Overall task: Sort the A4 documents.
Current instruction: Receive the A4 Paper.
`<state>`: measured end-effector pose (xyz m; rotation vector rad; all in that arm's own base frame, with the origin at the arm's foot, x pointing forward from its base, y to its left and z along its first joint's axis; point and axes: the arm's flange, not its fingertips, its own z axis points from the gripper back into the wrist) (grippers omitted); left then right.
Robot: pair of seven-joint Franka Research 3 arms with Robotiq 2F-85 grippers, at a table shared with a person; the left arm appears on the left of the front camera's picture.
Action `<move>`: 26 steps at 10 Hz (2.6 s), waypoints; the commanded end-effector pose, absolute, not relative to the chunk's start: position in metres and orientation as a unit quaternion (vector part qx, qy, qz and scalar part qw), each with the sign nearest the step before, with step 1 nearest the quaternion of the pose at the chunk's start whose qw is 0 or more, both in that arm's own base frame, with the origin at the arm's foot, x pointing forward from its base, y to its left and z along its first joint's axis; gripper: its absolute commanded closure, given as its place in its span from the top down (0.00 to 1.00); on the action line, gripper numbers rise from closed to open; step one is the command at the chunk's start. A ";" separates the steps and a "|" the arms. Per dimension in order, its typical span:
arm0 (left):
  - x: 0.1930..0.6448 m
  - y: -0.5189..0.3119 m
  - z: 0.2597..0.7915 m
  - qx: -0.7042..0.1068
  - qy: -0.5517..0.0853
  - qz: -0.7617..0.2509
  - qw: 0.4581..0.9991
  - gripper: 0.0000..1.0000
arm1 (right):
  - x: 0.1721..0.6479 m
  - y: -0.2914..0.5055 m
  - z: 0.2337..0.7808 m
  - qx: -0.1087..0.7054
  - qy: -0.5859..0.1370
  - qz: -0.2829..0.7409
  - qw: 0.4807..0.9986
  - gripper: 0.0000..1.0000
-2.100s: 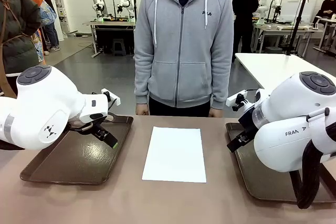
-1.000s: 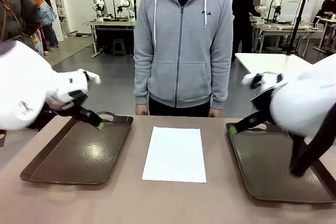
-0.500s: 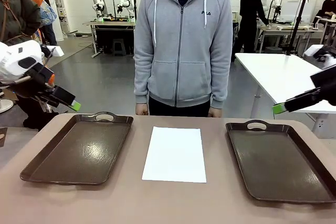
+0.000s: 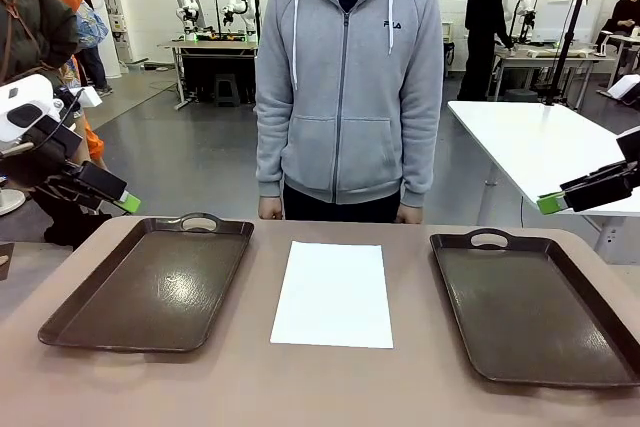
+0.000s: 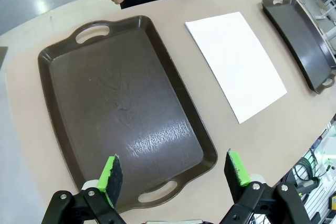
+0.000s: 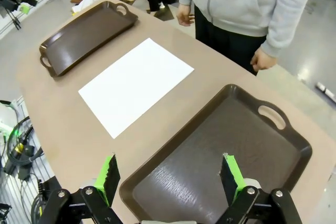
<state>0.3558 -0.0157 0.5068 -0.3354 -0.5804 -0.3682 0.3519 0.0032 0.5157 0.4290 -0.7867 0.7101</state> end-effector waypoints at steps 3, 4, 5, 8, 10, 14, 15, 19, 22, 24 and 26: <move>0.340 -0.009 0.496 -0.167 -0.287 -0.189 0.924 1.00 | 0.322 0.010 0.483 0.202 -0.367 0.339 0.842 1.00; 0.342 -0.011 0.495 -0.167 -0.284 -0.191 0.925 1.00 | 0.323 0.011 0.483 0.200 -0.364 0.341 0.844 1.00; 0.342 -0.012 0.495 -0.169 -0.284 -0.193 0.924 1.00 | 0.323 0.012 0.483 0.199 -0.361 0.341 0.844 1.00; 0.343 -0.013 0.500 -0.173 -0.294 -0.200 0.918 1.00 | 0.323 0.012 0.485 0.197 -0.365 0.344 0.842 1.00; 0.354 -0.012 0.508 -0.160 -0.286 -0.186 0.926 1.00 | 0.326 0.017 0.485 0.198 -0.368 0.327 0.848 1.00; 0.354 -0.012 0.508 -0.160 -0.286 -0.186 0.926 1.00 | 0.352 0.007 0.513 0.196 -0.362 0.341 0.845 1.00; 0.354 -0.012 0.508 -0.160 -0.286 -0.186 0.926 1.00 | 0.352 0.007 0.513 0.196 -0.362 0.341 0.845 1.00; 0.354 -0.012 0.508 -0.160 -0.286 -0.186 0.926 1.00 | 0.352 0.007 0.513 0.196 -0.362 0.341 0.845 1.00; 0.354 -0.012 0.508 -0.160 -0.286 -0.186 0.926 1.00 | 0.352 0.007 0.513 0.196 -0.362 0.341 0.845 1.00; 0.354 -0.012 0.508 -0.160 -0.286 -0.186 0.926 1.00 | 0.352 0.007 0.513 0.196 -0.362 0.341 0.845 1.00; 0.354 -0.012 0.508 -0.160 -0.286 -0.186 0.926 1.00 | 0.352 0.007 0.513 0.196 -0.362 0.341 0.845 1.00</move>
